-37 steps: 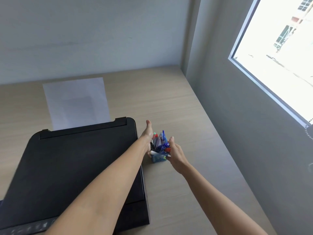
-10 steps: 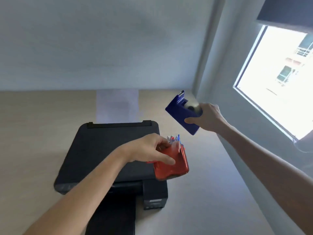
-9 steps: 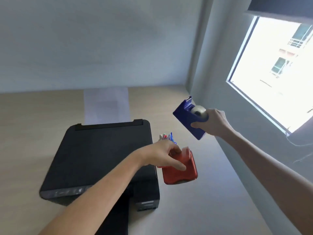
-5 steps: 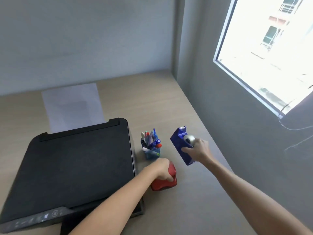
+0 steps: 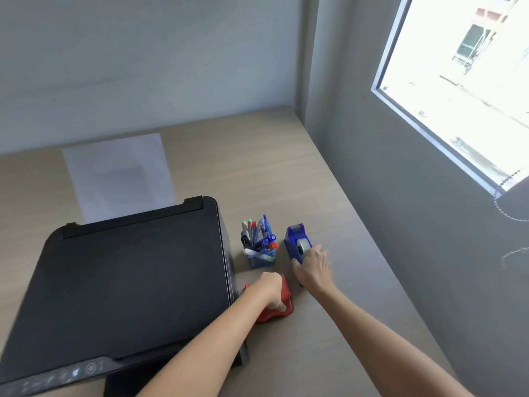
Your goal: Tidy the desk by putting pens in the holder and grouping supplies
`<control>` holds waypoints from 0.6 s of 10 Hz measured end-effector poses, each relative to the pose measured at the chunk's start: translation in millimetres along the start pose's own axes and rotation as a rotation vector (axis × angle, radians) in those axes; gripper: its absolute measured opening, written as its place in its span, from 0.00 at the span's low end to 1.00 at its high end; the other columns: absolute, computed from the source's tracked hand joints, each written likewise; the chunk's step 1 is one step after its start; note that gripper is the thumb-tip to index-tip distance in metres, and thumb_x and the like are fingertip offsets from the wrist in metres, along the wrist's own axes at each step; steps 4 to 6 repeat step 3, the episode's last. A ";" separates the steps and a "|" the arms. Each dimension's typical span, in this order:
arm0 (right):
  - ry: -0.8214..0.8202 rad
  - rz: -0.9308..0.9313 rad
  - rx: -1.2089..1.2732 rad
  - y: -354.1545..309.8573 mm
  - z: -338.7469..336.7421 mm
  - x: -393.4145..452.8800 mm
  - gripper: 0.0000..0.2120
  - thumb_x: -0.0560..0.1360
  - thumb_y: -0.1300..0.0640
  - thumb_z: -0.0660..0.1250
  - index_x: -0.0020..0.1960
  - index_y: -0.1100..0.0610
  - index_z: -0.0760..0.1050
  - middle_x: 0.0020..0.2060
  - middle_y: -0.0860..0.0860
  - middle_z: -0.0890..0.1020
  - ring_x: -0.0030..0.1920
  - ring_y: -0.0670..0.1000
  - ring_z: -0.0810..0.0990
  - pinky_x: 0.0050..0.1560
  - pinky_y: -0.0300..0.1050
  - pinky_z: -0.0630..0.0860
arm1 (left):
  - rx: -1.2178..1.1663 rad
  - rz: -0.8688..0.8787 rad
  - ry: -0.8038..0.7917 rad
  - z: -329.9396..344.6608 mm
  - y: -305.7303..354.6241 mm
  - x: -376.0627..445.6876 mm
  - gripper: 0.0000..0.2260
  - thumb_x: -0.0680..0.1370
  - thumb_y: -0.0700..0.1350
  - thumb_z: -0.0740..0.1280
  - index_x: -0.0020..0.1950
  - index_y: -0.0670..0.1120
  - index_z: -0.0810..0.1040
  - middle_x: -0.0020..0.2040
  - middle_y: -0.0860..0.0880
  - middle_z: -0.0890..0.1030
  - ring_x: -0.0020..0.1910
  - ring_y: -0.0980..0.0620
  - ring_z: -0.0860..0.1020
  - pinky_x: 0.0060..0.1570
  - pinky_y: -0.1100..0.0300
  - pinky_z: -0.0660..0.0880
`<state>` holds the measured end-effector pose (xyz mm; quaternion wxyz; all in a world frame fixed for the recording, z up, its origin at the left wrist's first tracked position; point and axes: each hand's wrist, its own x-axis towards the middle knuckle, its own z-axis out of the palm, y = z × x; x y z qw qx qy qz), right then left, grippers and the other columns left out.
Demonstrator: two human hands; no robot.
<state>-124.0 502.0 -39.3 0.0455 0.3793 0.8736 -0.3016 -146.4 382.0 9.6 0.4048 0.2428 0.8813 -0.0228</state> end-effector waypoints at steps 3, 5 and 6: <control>-0.071 -0.050 -0.027 0.2 -35.2 -33.1 0.38 0.72 0.38 0.66 0.70 0.60 0.56 0.64 0.64 0.66 0.59 0.66 0.75 0.58 0.57 0.75 | -0.099 0.186 0.355 16.5 2.4 -70.6 0.29 0.73 0.38 0.72 0.71 0.41 0.66 0.70 0.44 0.68 0.71 0.43 0.66 0.72 0.50 0.64; -0.071 -0.050 -0.027 0.2 -35.2 -33.1 0.38 0.72 0.38 0.66 0.70 0.60 0.56 0.64 0.64 0.66 0.59 0.66 0.75 0.58 0.57 0.75 | -0.099 0.186 0.355 16.5 2.4 -70.6 0.29 0.73 0.38 0.72 0.71 0.41 0.66 0.70 0.44 0.68 0.71 0.43 0.66 0.72 0.50 0.64; -0.071 -0.050 -0.027 0.2 -35.2 -33.1 0.38 0.72 0.38 0.66 0.70 0.60 0.56 0.64 0.64 0.66 0.59 0.66 0.75 0.58 0.57 0.75 | -0.099 0.186 0.355 16.5 2.4 -70.6 0.29 0.73 0.38 0.72 0.71 0.41 0.66 0.70 0.44 0.68 0.71 0.43 0.66 0.72 0.50 0.64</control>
